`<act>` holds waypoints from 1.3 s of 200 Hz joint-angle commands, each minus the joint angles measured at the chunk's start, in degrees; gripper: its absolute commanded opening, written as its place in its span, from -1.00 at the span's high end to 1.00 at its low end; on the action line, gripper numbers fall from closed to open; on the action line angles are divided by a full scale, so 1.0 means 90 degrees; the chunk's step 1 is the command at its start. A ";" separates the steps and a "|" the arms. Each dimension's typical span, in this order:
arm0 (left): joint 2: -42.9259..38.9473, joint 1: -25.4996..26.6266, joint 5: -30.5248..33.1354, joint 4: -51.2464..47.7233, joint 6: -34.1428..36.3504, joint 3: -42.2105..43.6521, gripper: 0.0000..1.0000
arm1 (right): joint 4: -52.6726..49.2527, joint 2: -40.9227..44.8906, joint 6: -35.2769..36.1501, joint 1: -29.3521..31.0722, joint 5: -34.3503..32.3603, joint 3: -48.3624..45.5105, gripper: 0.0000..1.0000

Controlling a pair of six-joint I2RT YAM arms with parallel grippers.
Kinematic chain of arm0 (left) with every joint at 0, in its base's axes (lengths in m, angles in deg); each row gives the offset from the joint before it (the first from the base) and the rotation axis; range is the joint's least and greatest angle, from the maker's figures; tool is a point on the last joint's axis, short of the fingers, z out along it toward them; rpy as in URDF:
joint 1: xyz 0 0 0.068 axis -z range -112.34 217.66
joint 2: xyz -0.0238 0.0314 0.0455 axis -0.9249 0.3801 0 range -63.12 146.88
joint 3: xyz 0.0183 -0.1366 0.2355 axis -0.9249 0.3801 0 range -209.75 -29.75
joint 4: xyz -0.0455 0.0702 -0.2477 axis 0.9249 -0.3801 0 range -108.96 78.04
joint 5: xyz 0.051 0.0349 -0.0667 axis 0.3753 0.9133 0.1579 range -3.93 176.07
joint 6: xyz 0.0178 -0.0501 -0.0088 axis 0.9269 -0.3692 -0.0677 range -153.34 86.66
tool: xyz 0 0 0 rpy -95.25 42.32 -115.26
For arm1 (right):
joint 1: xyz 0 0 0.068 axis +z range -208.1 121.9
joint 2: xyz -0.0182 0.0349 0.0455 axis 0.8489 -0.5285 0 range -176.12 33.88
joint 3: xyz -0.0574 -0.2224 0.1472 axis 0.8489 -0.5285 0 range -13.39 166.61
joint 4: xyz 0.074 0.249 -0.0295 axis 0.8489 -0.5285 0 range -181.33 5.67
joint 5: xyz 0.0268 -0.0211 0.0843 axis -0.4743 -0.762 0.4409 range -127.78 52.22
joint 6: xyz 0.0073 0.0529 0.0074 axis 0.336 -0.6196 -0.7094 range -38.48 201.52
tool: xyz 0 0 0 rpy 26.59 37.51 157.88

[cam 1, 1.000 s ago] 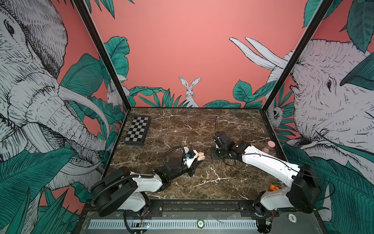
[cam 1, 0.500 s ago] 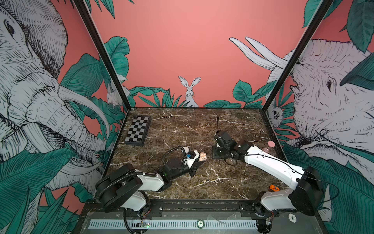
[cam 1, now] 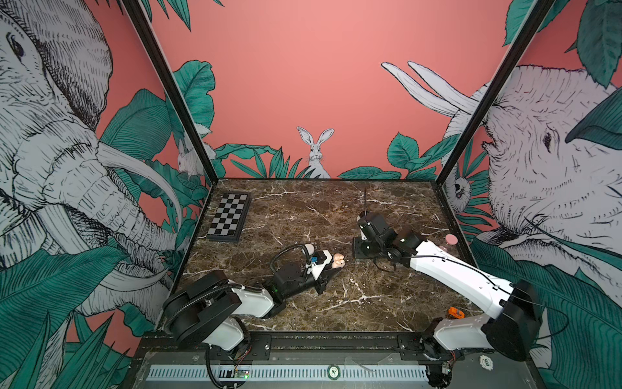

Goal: Insert the wireless bluetooth earbuds into the charging case

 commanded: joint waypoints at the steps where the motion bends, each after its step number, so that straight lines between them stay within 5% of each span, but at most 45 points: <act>1: 0.0095 0.0035 0.0073 0.0421 -0.0215 -0.0048 1.00 | -0.0107 0.0216 0.0053 -0.0021 -0.0049 0.0174 0.87; 160: 0.0551 0.0038 0.0067 0.0357 -0.1095 -0.0564 1.00 | 0.0182 0.0376 -0.0025 0.0107 0.0188 0.0160 0.88; 210: -0.0401 0.0035 0.0508 -0.0542 -0.0696 -0.0187 1.00 | 0.0228 0.0374 -0.0087 0.0102 0.0108 -0.0358 0.88; 239: -0.0851 0.0036 0.0835 -0.0816 -0.0428 -0.0009 1.00 | 0.0316 0.0224 -0.0092 0.0039 0.0199 -0.0566 0.77; 260: -0.0942 0.0035 0.0995 -0.0738 -0.0336 0.0031 1.00 | 0.0323 -0.0127 0.0034 -0.0199 0.0484 -0.0496 0.49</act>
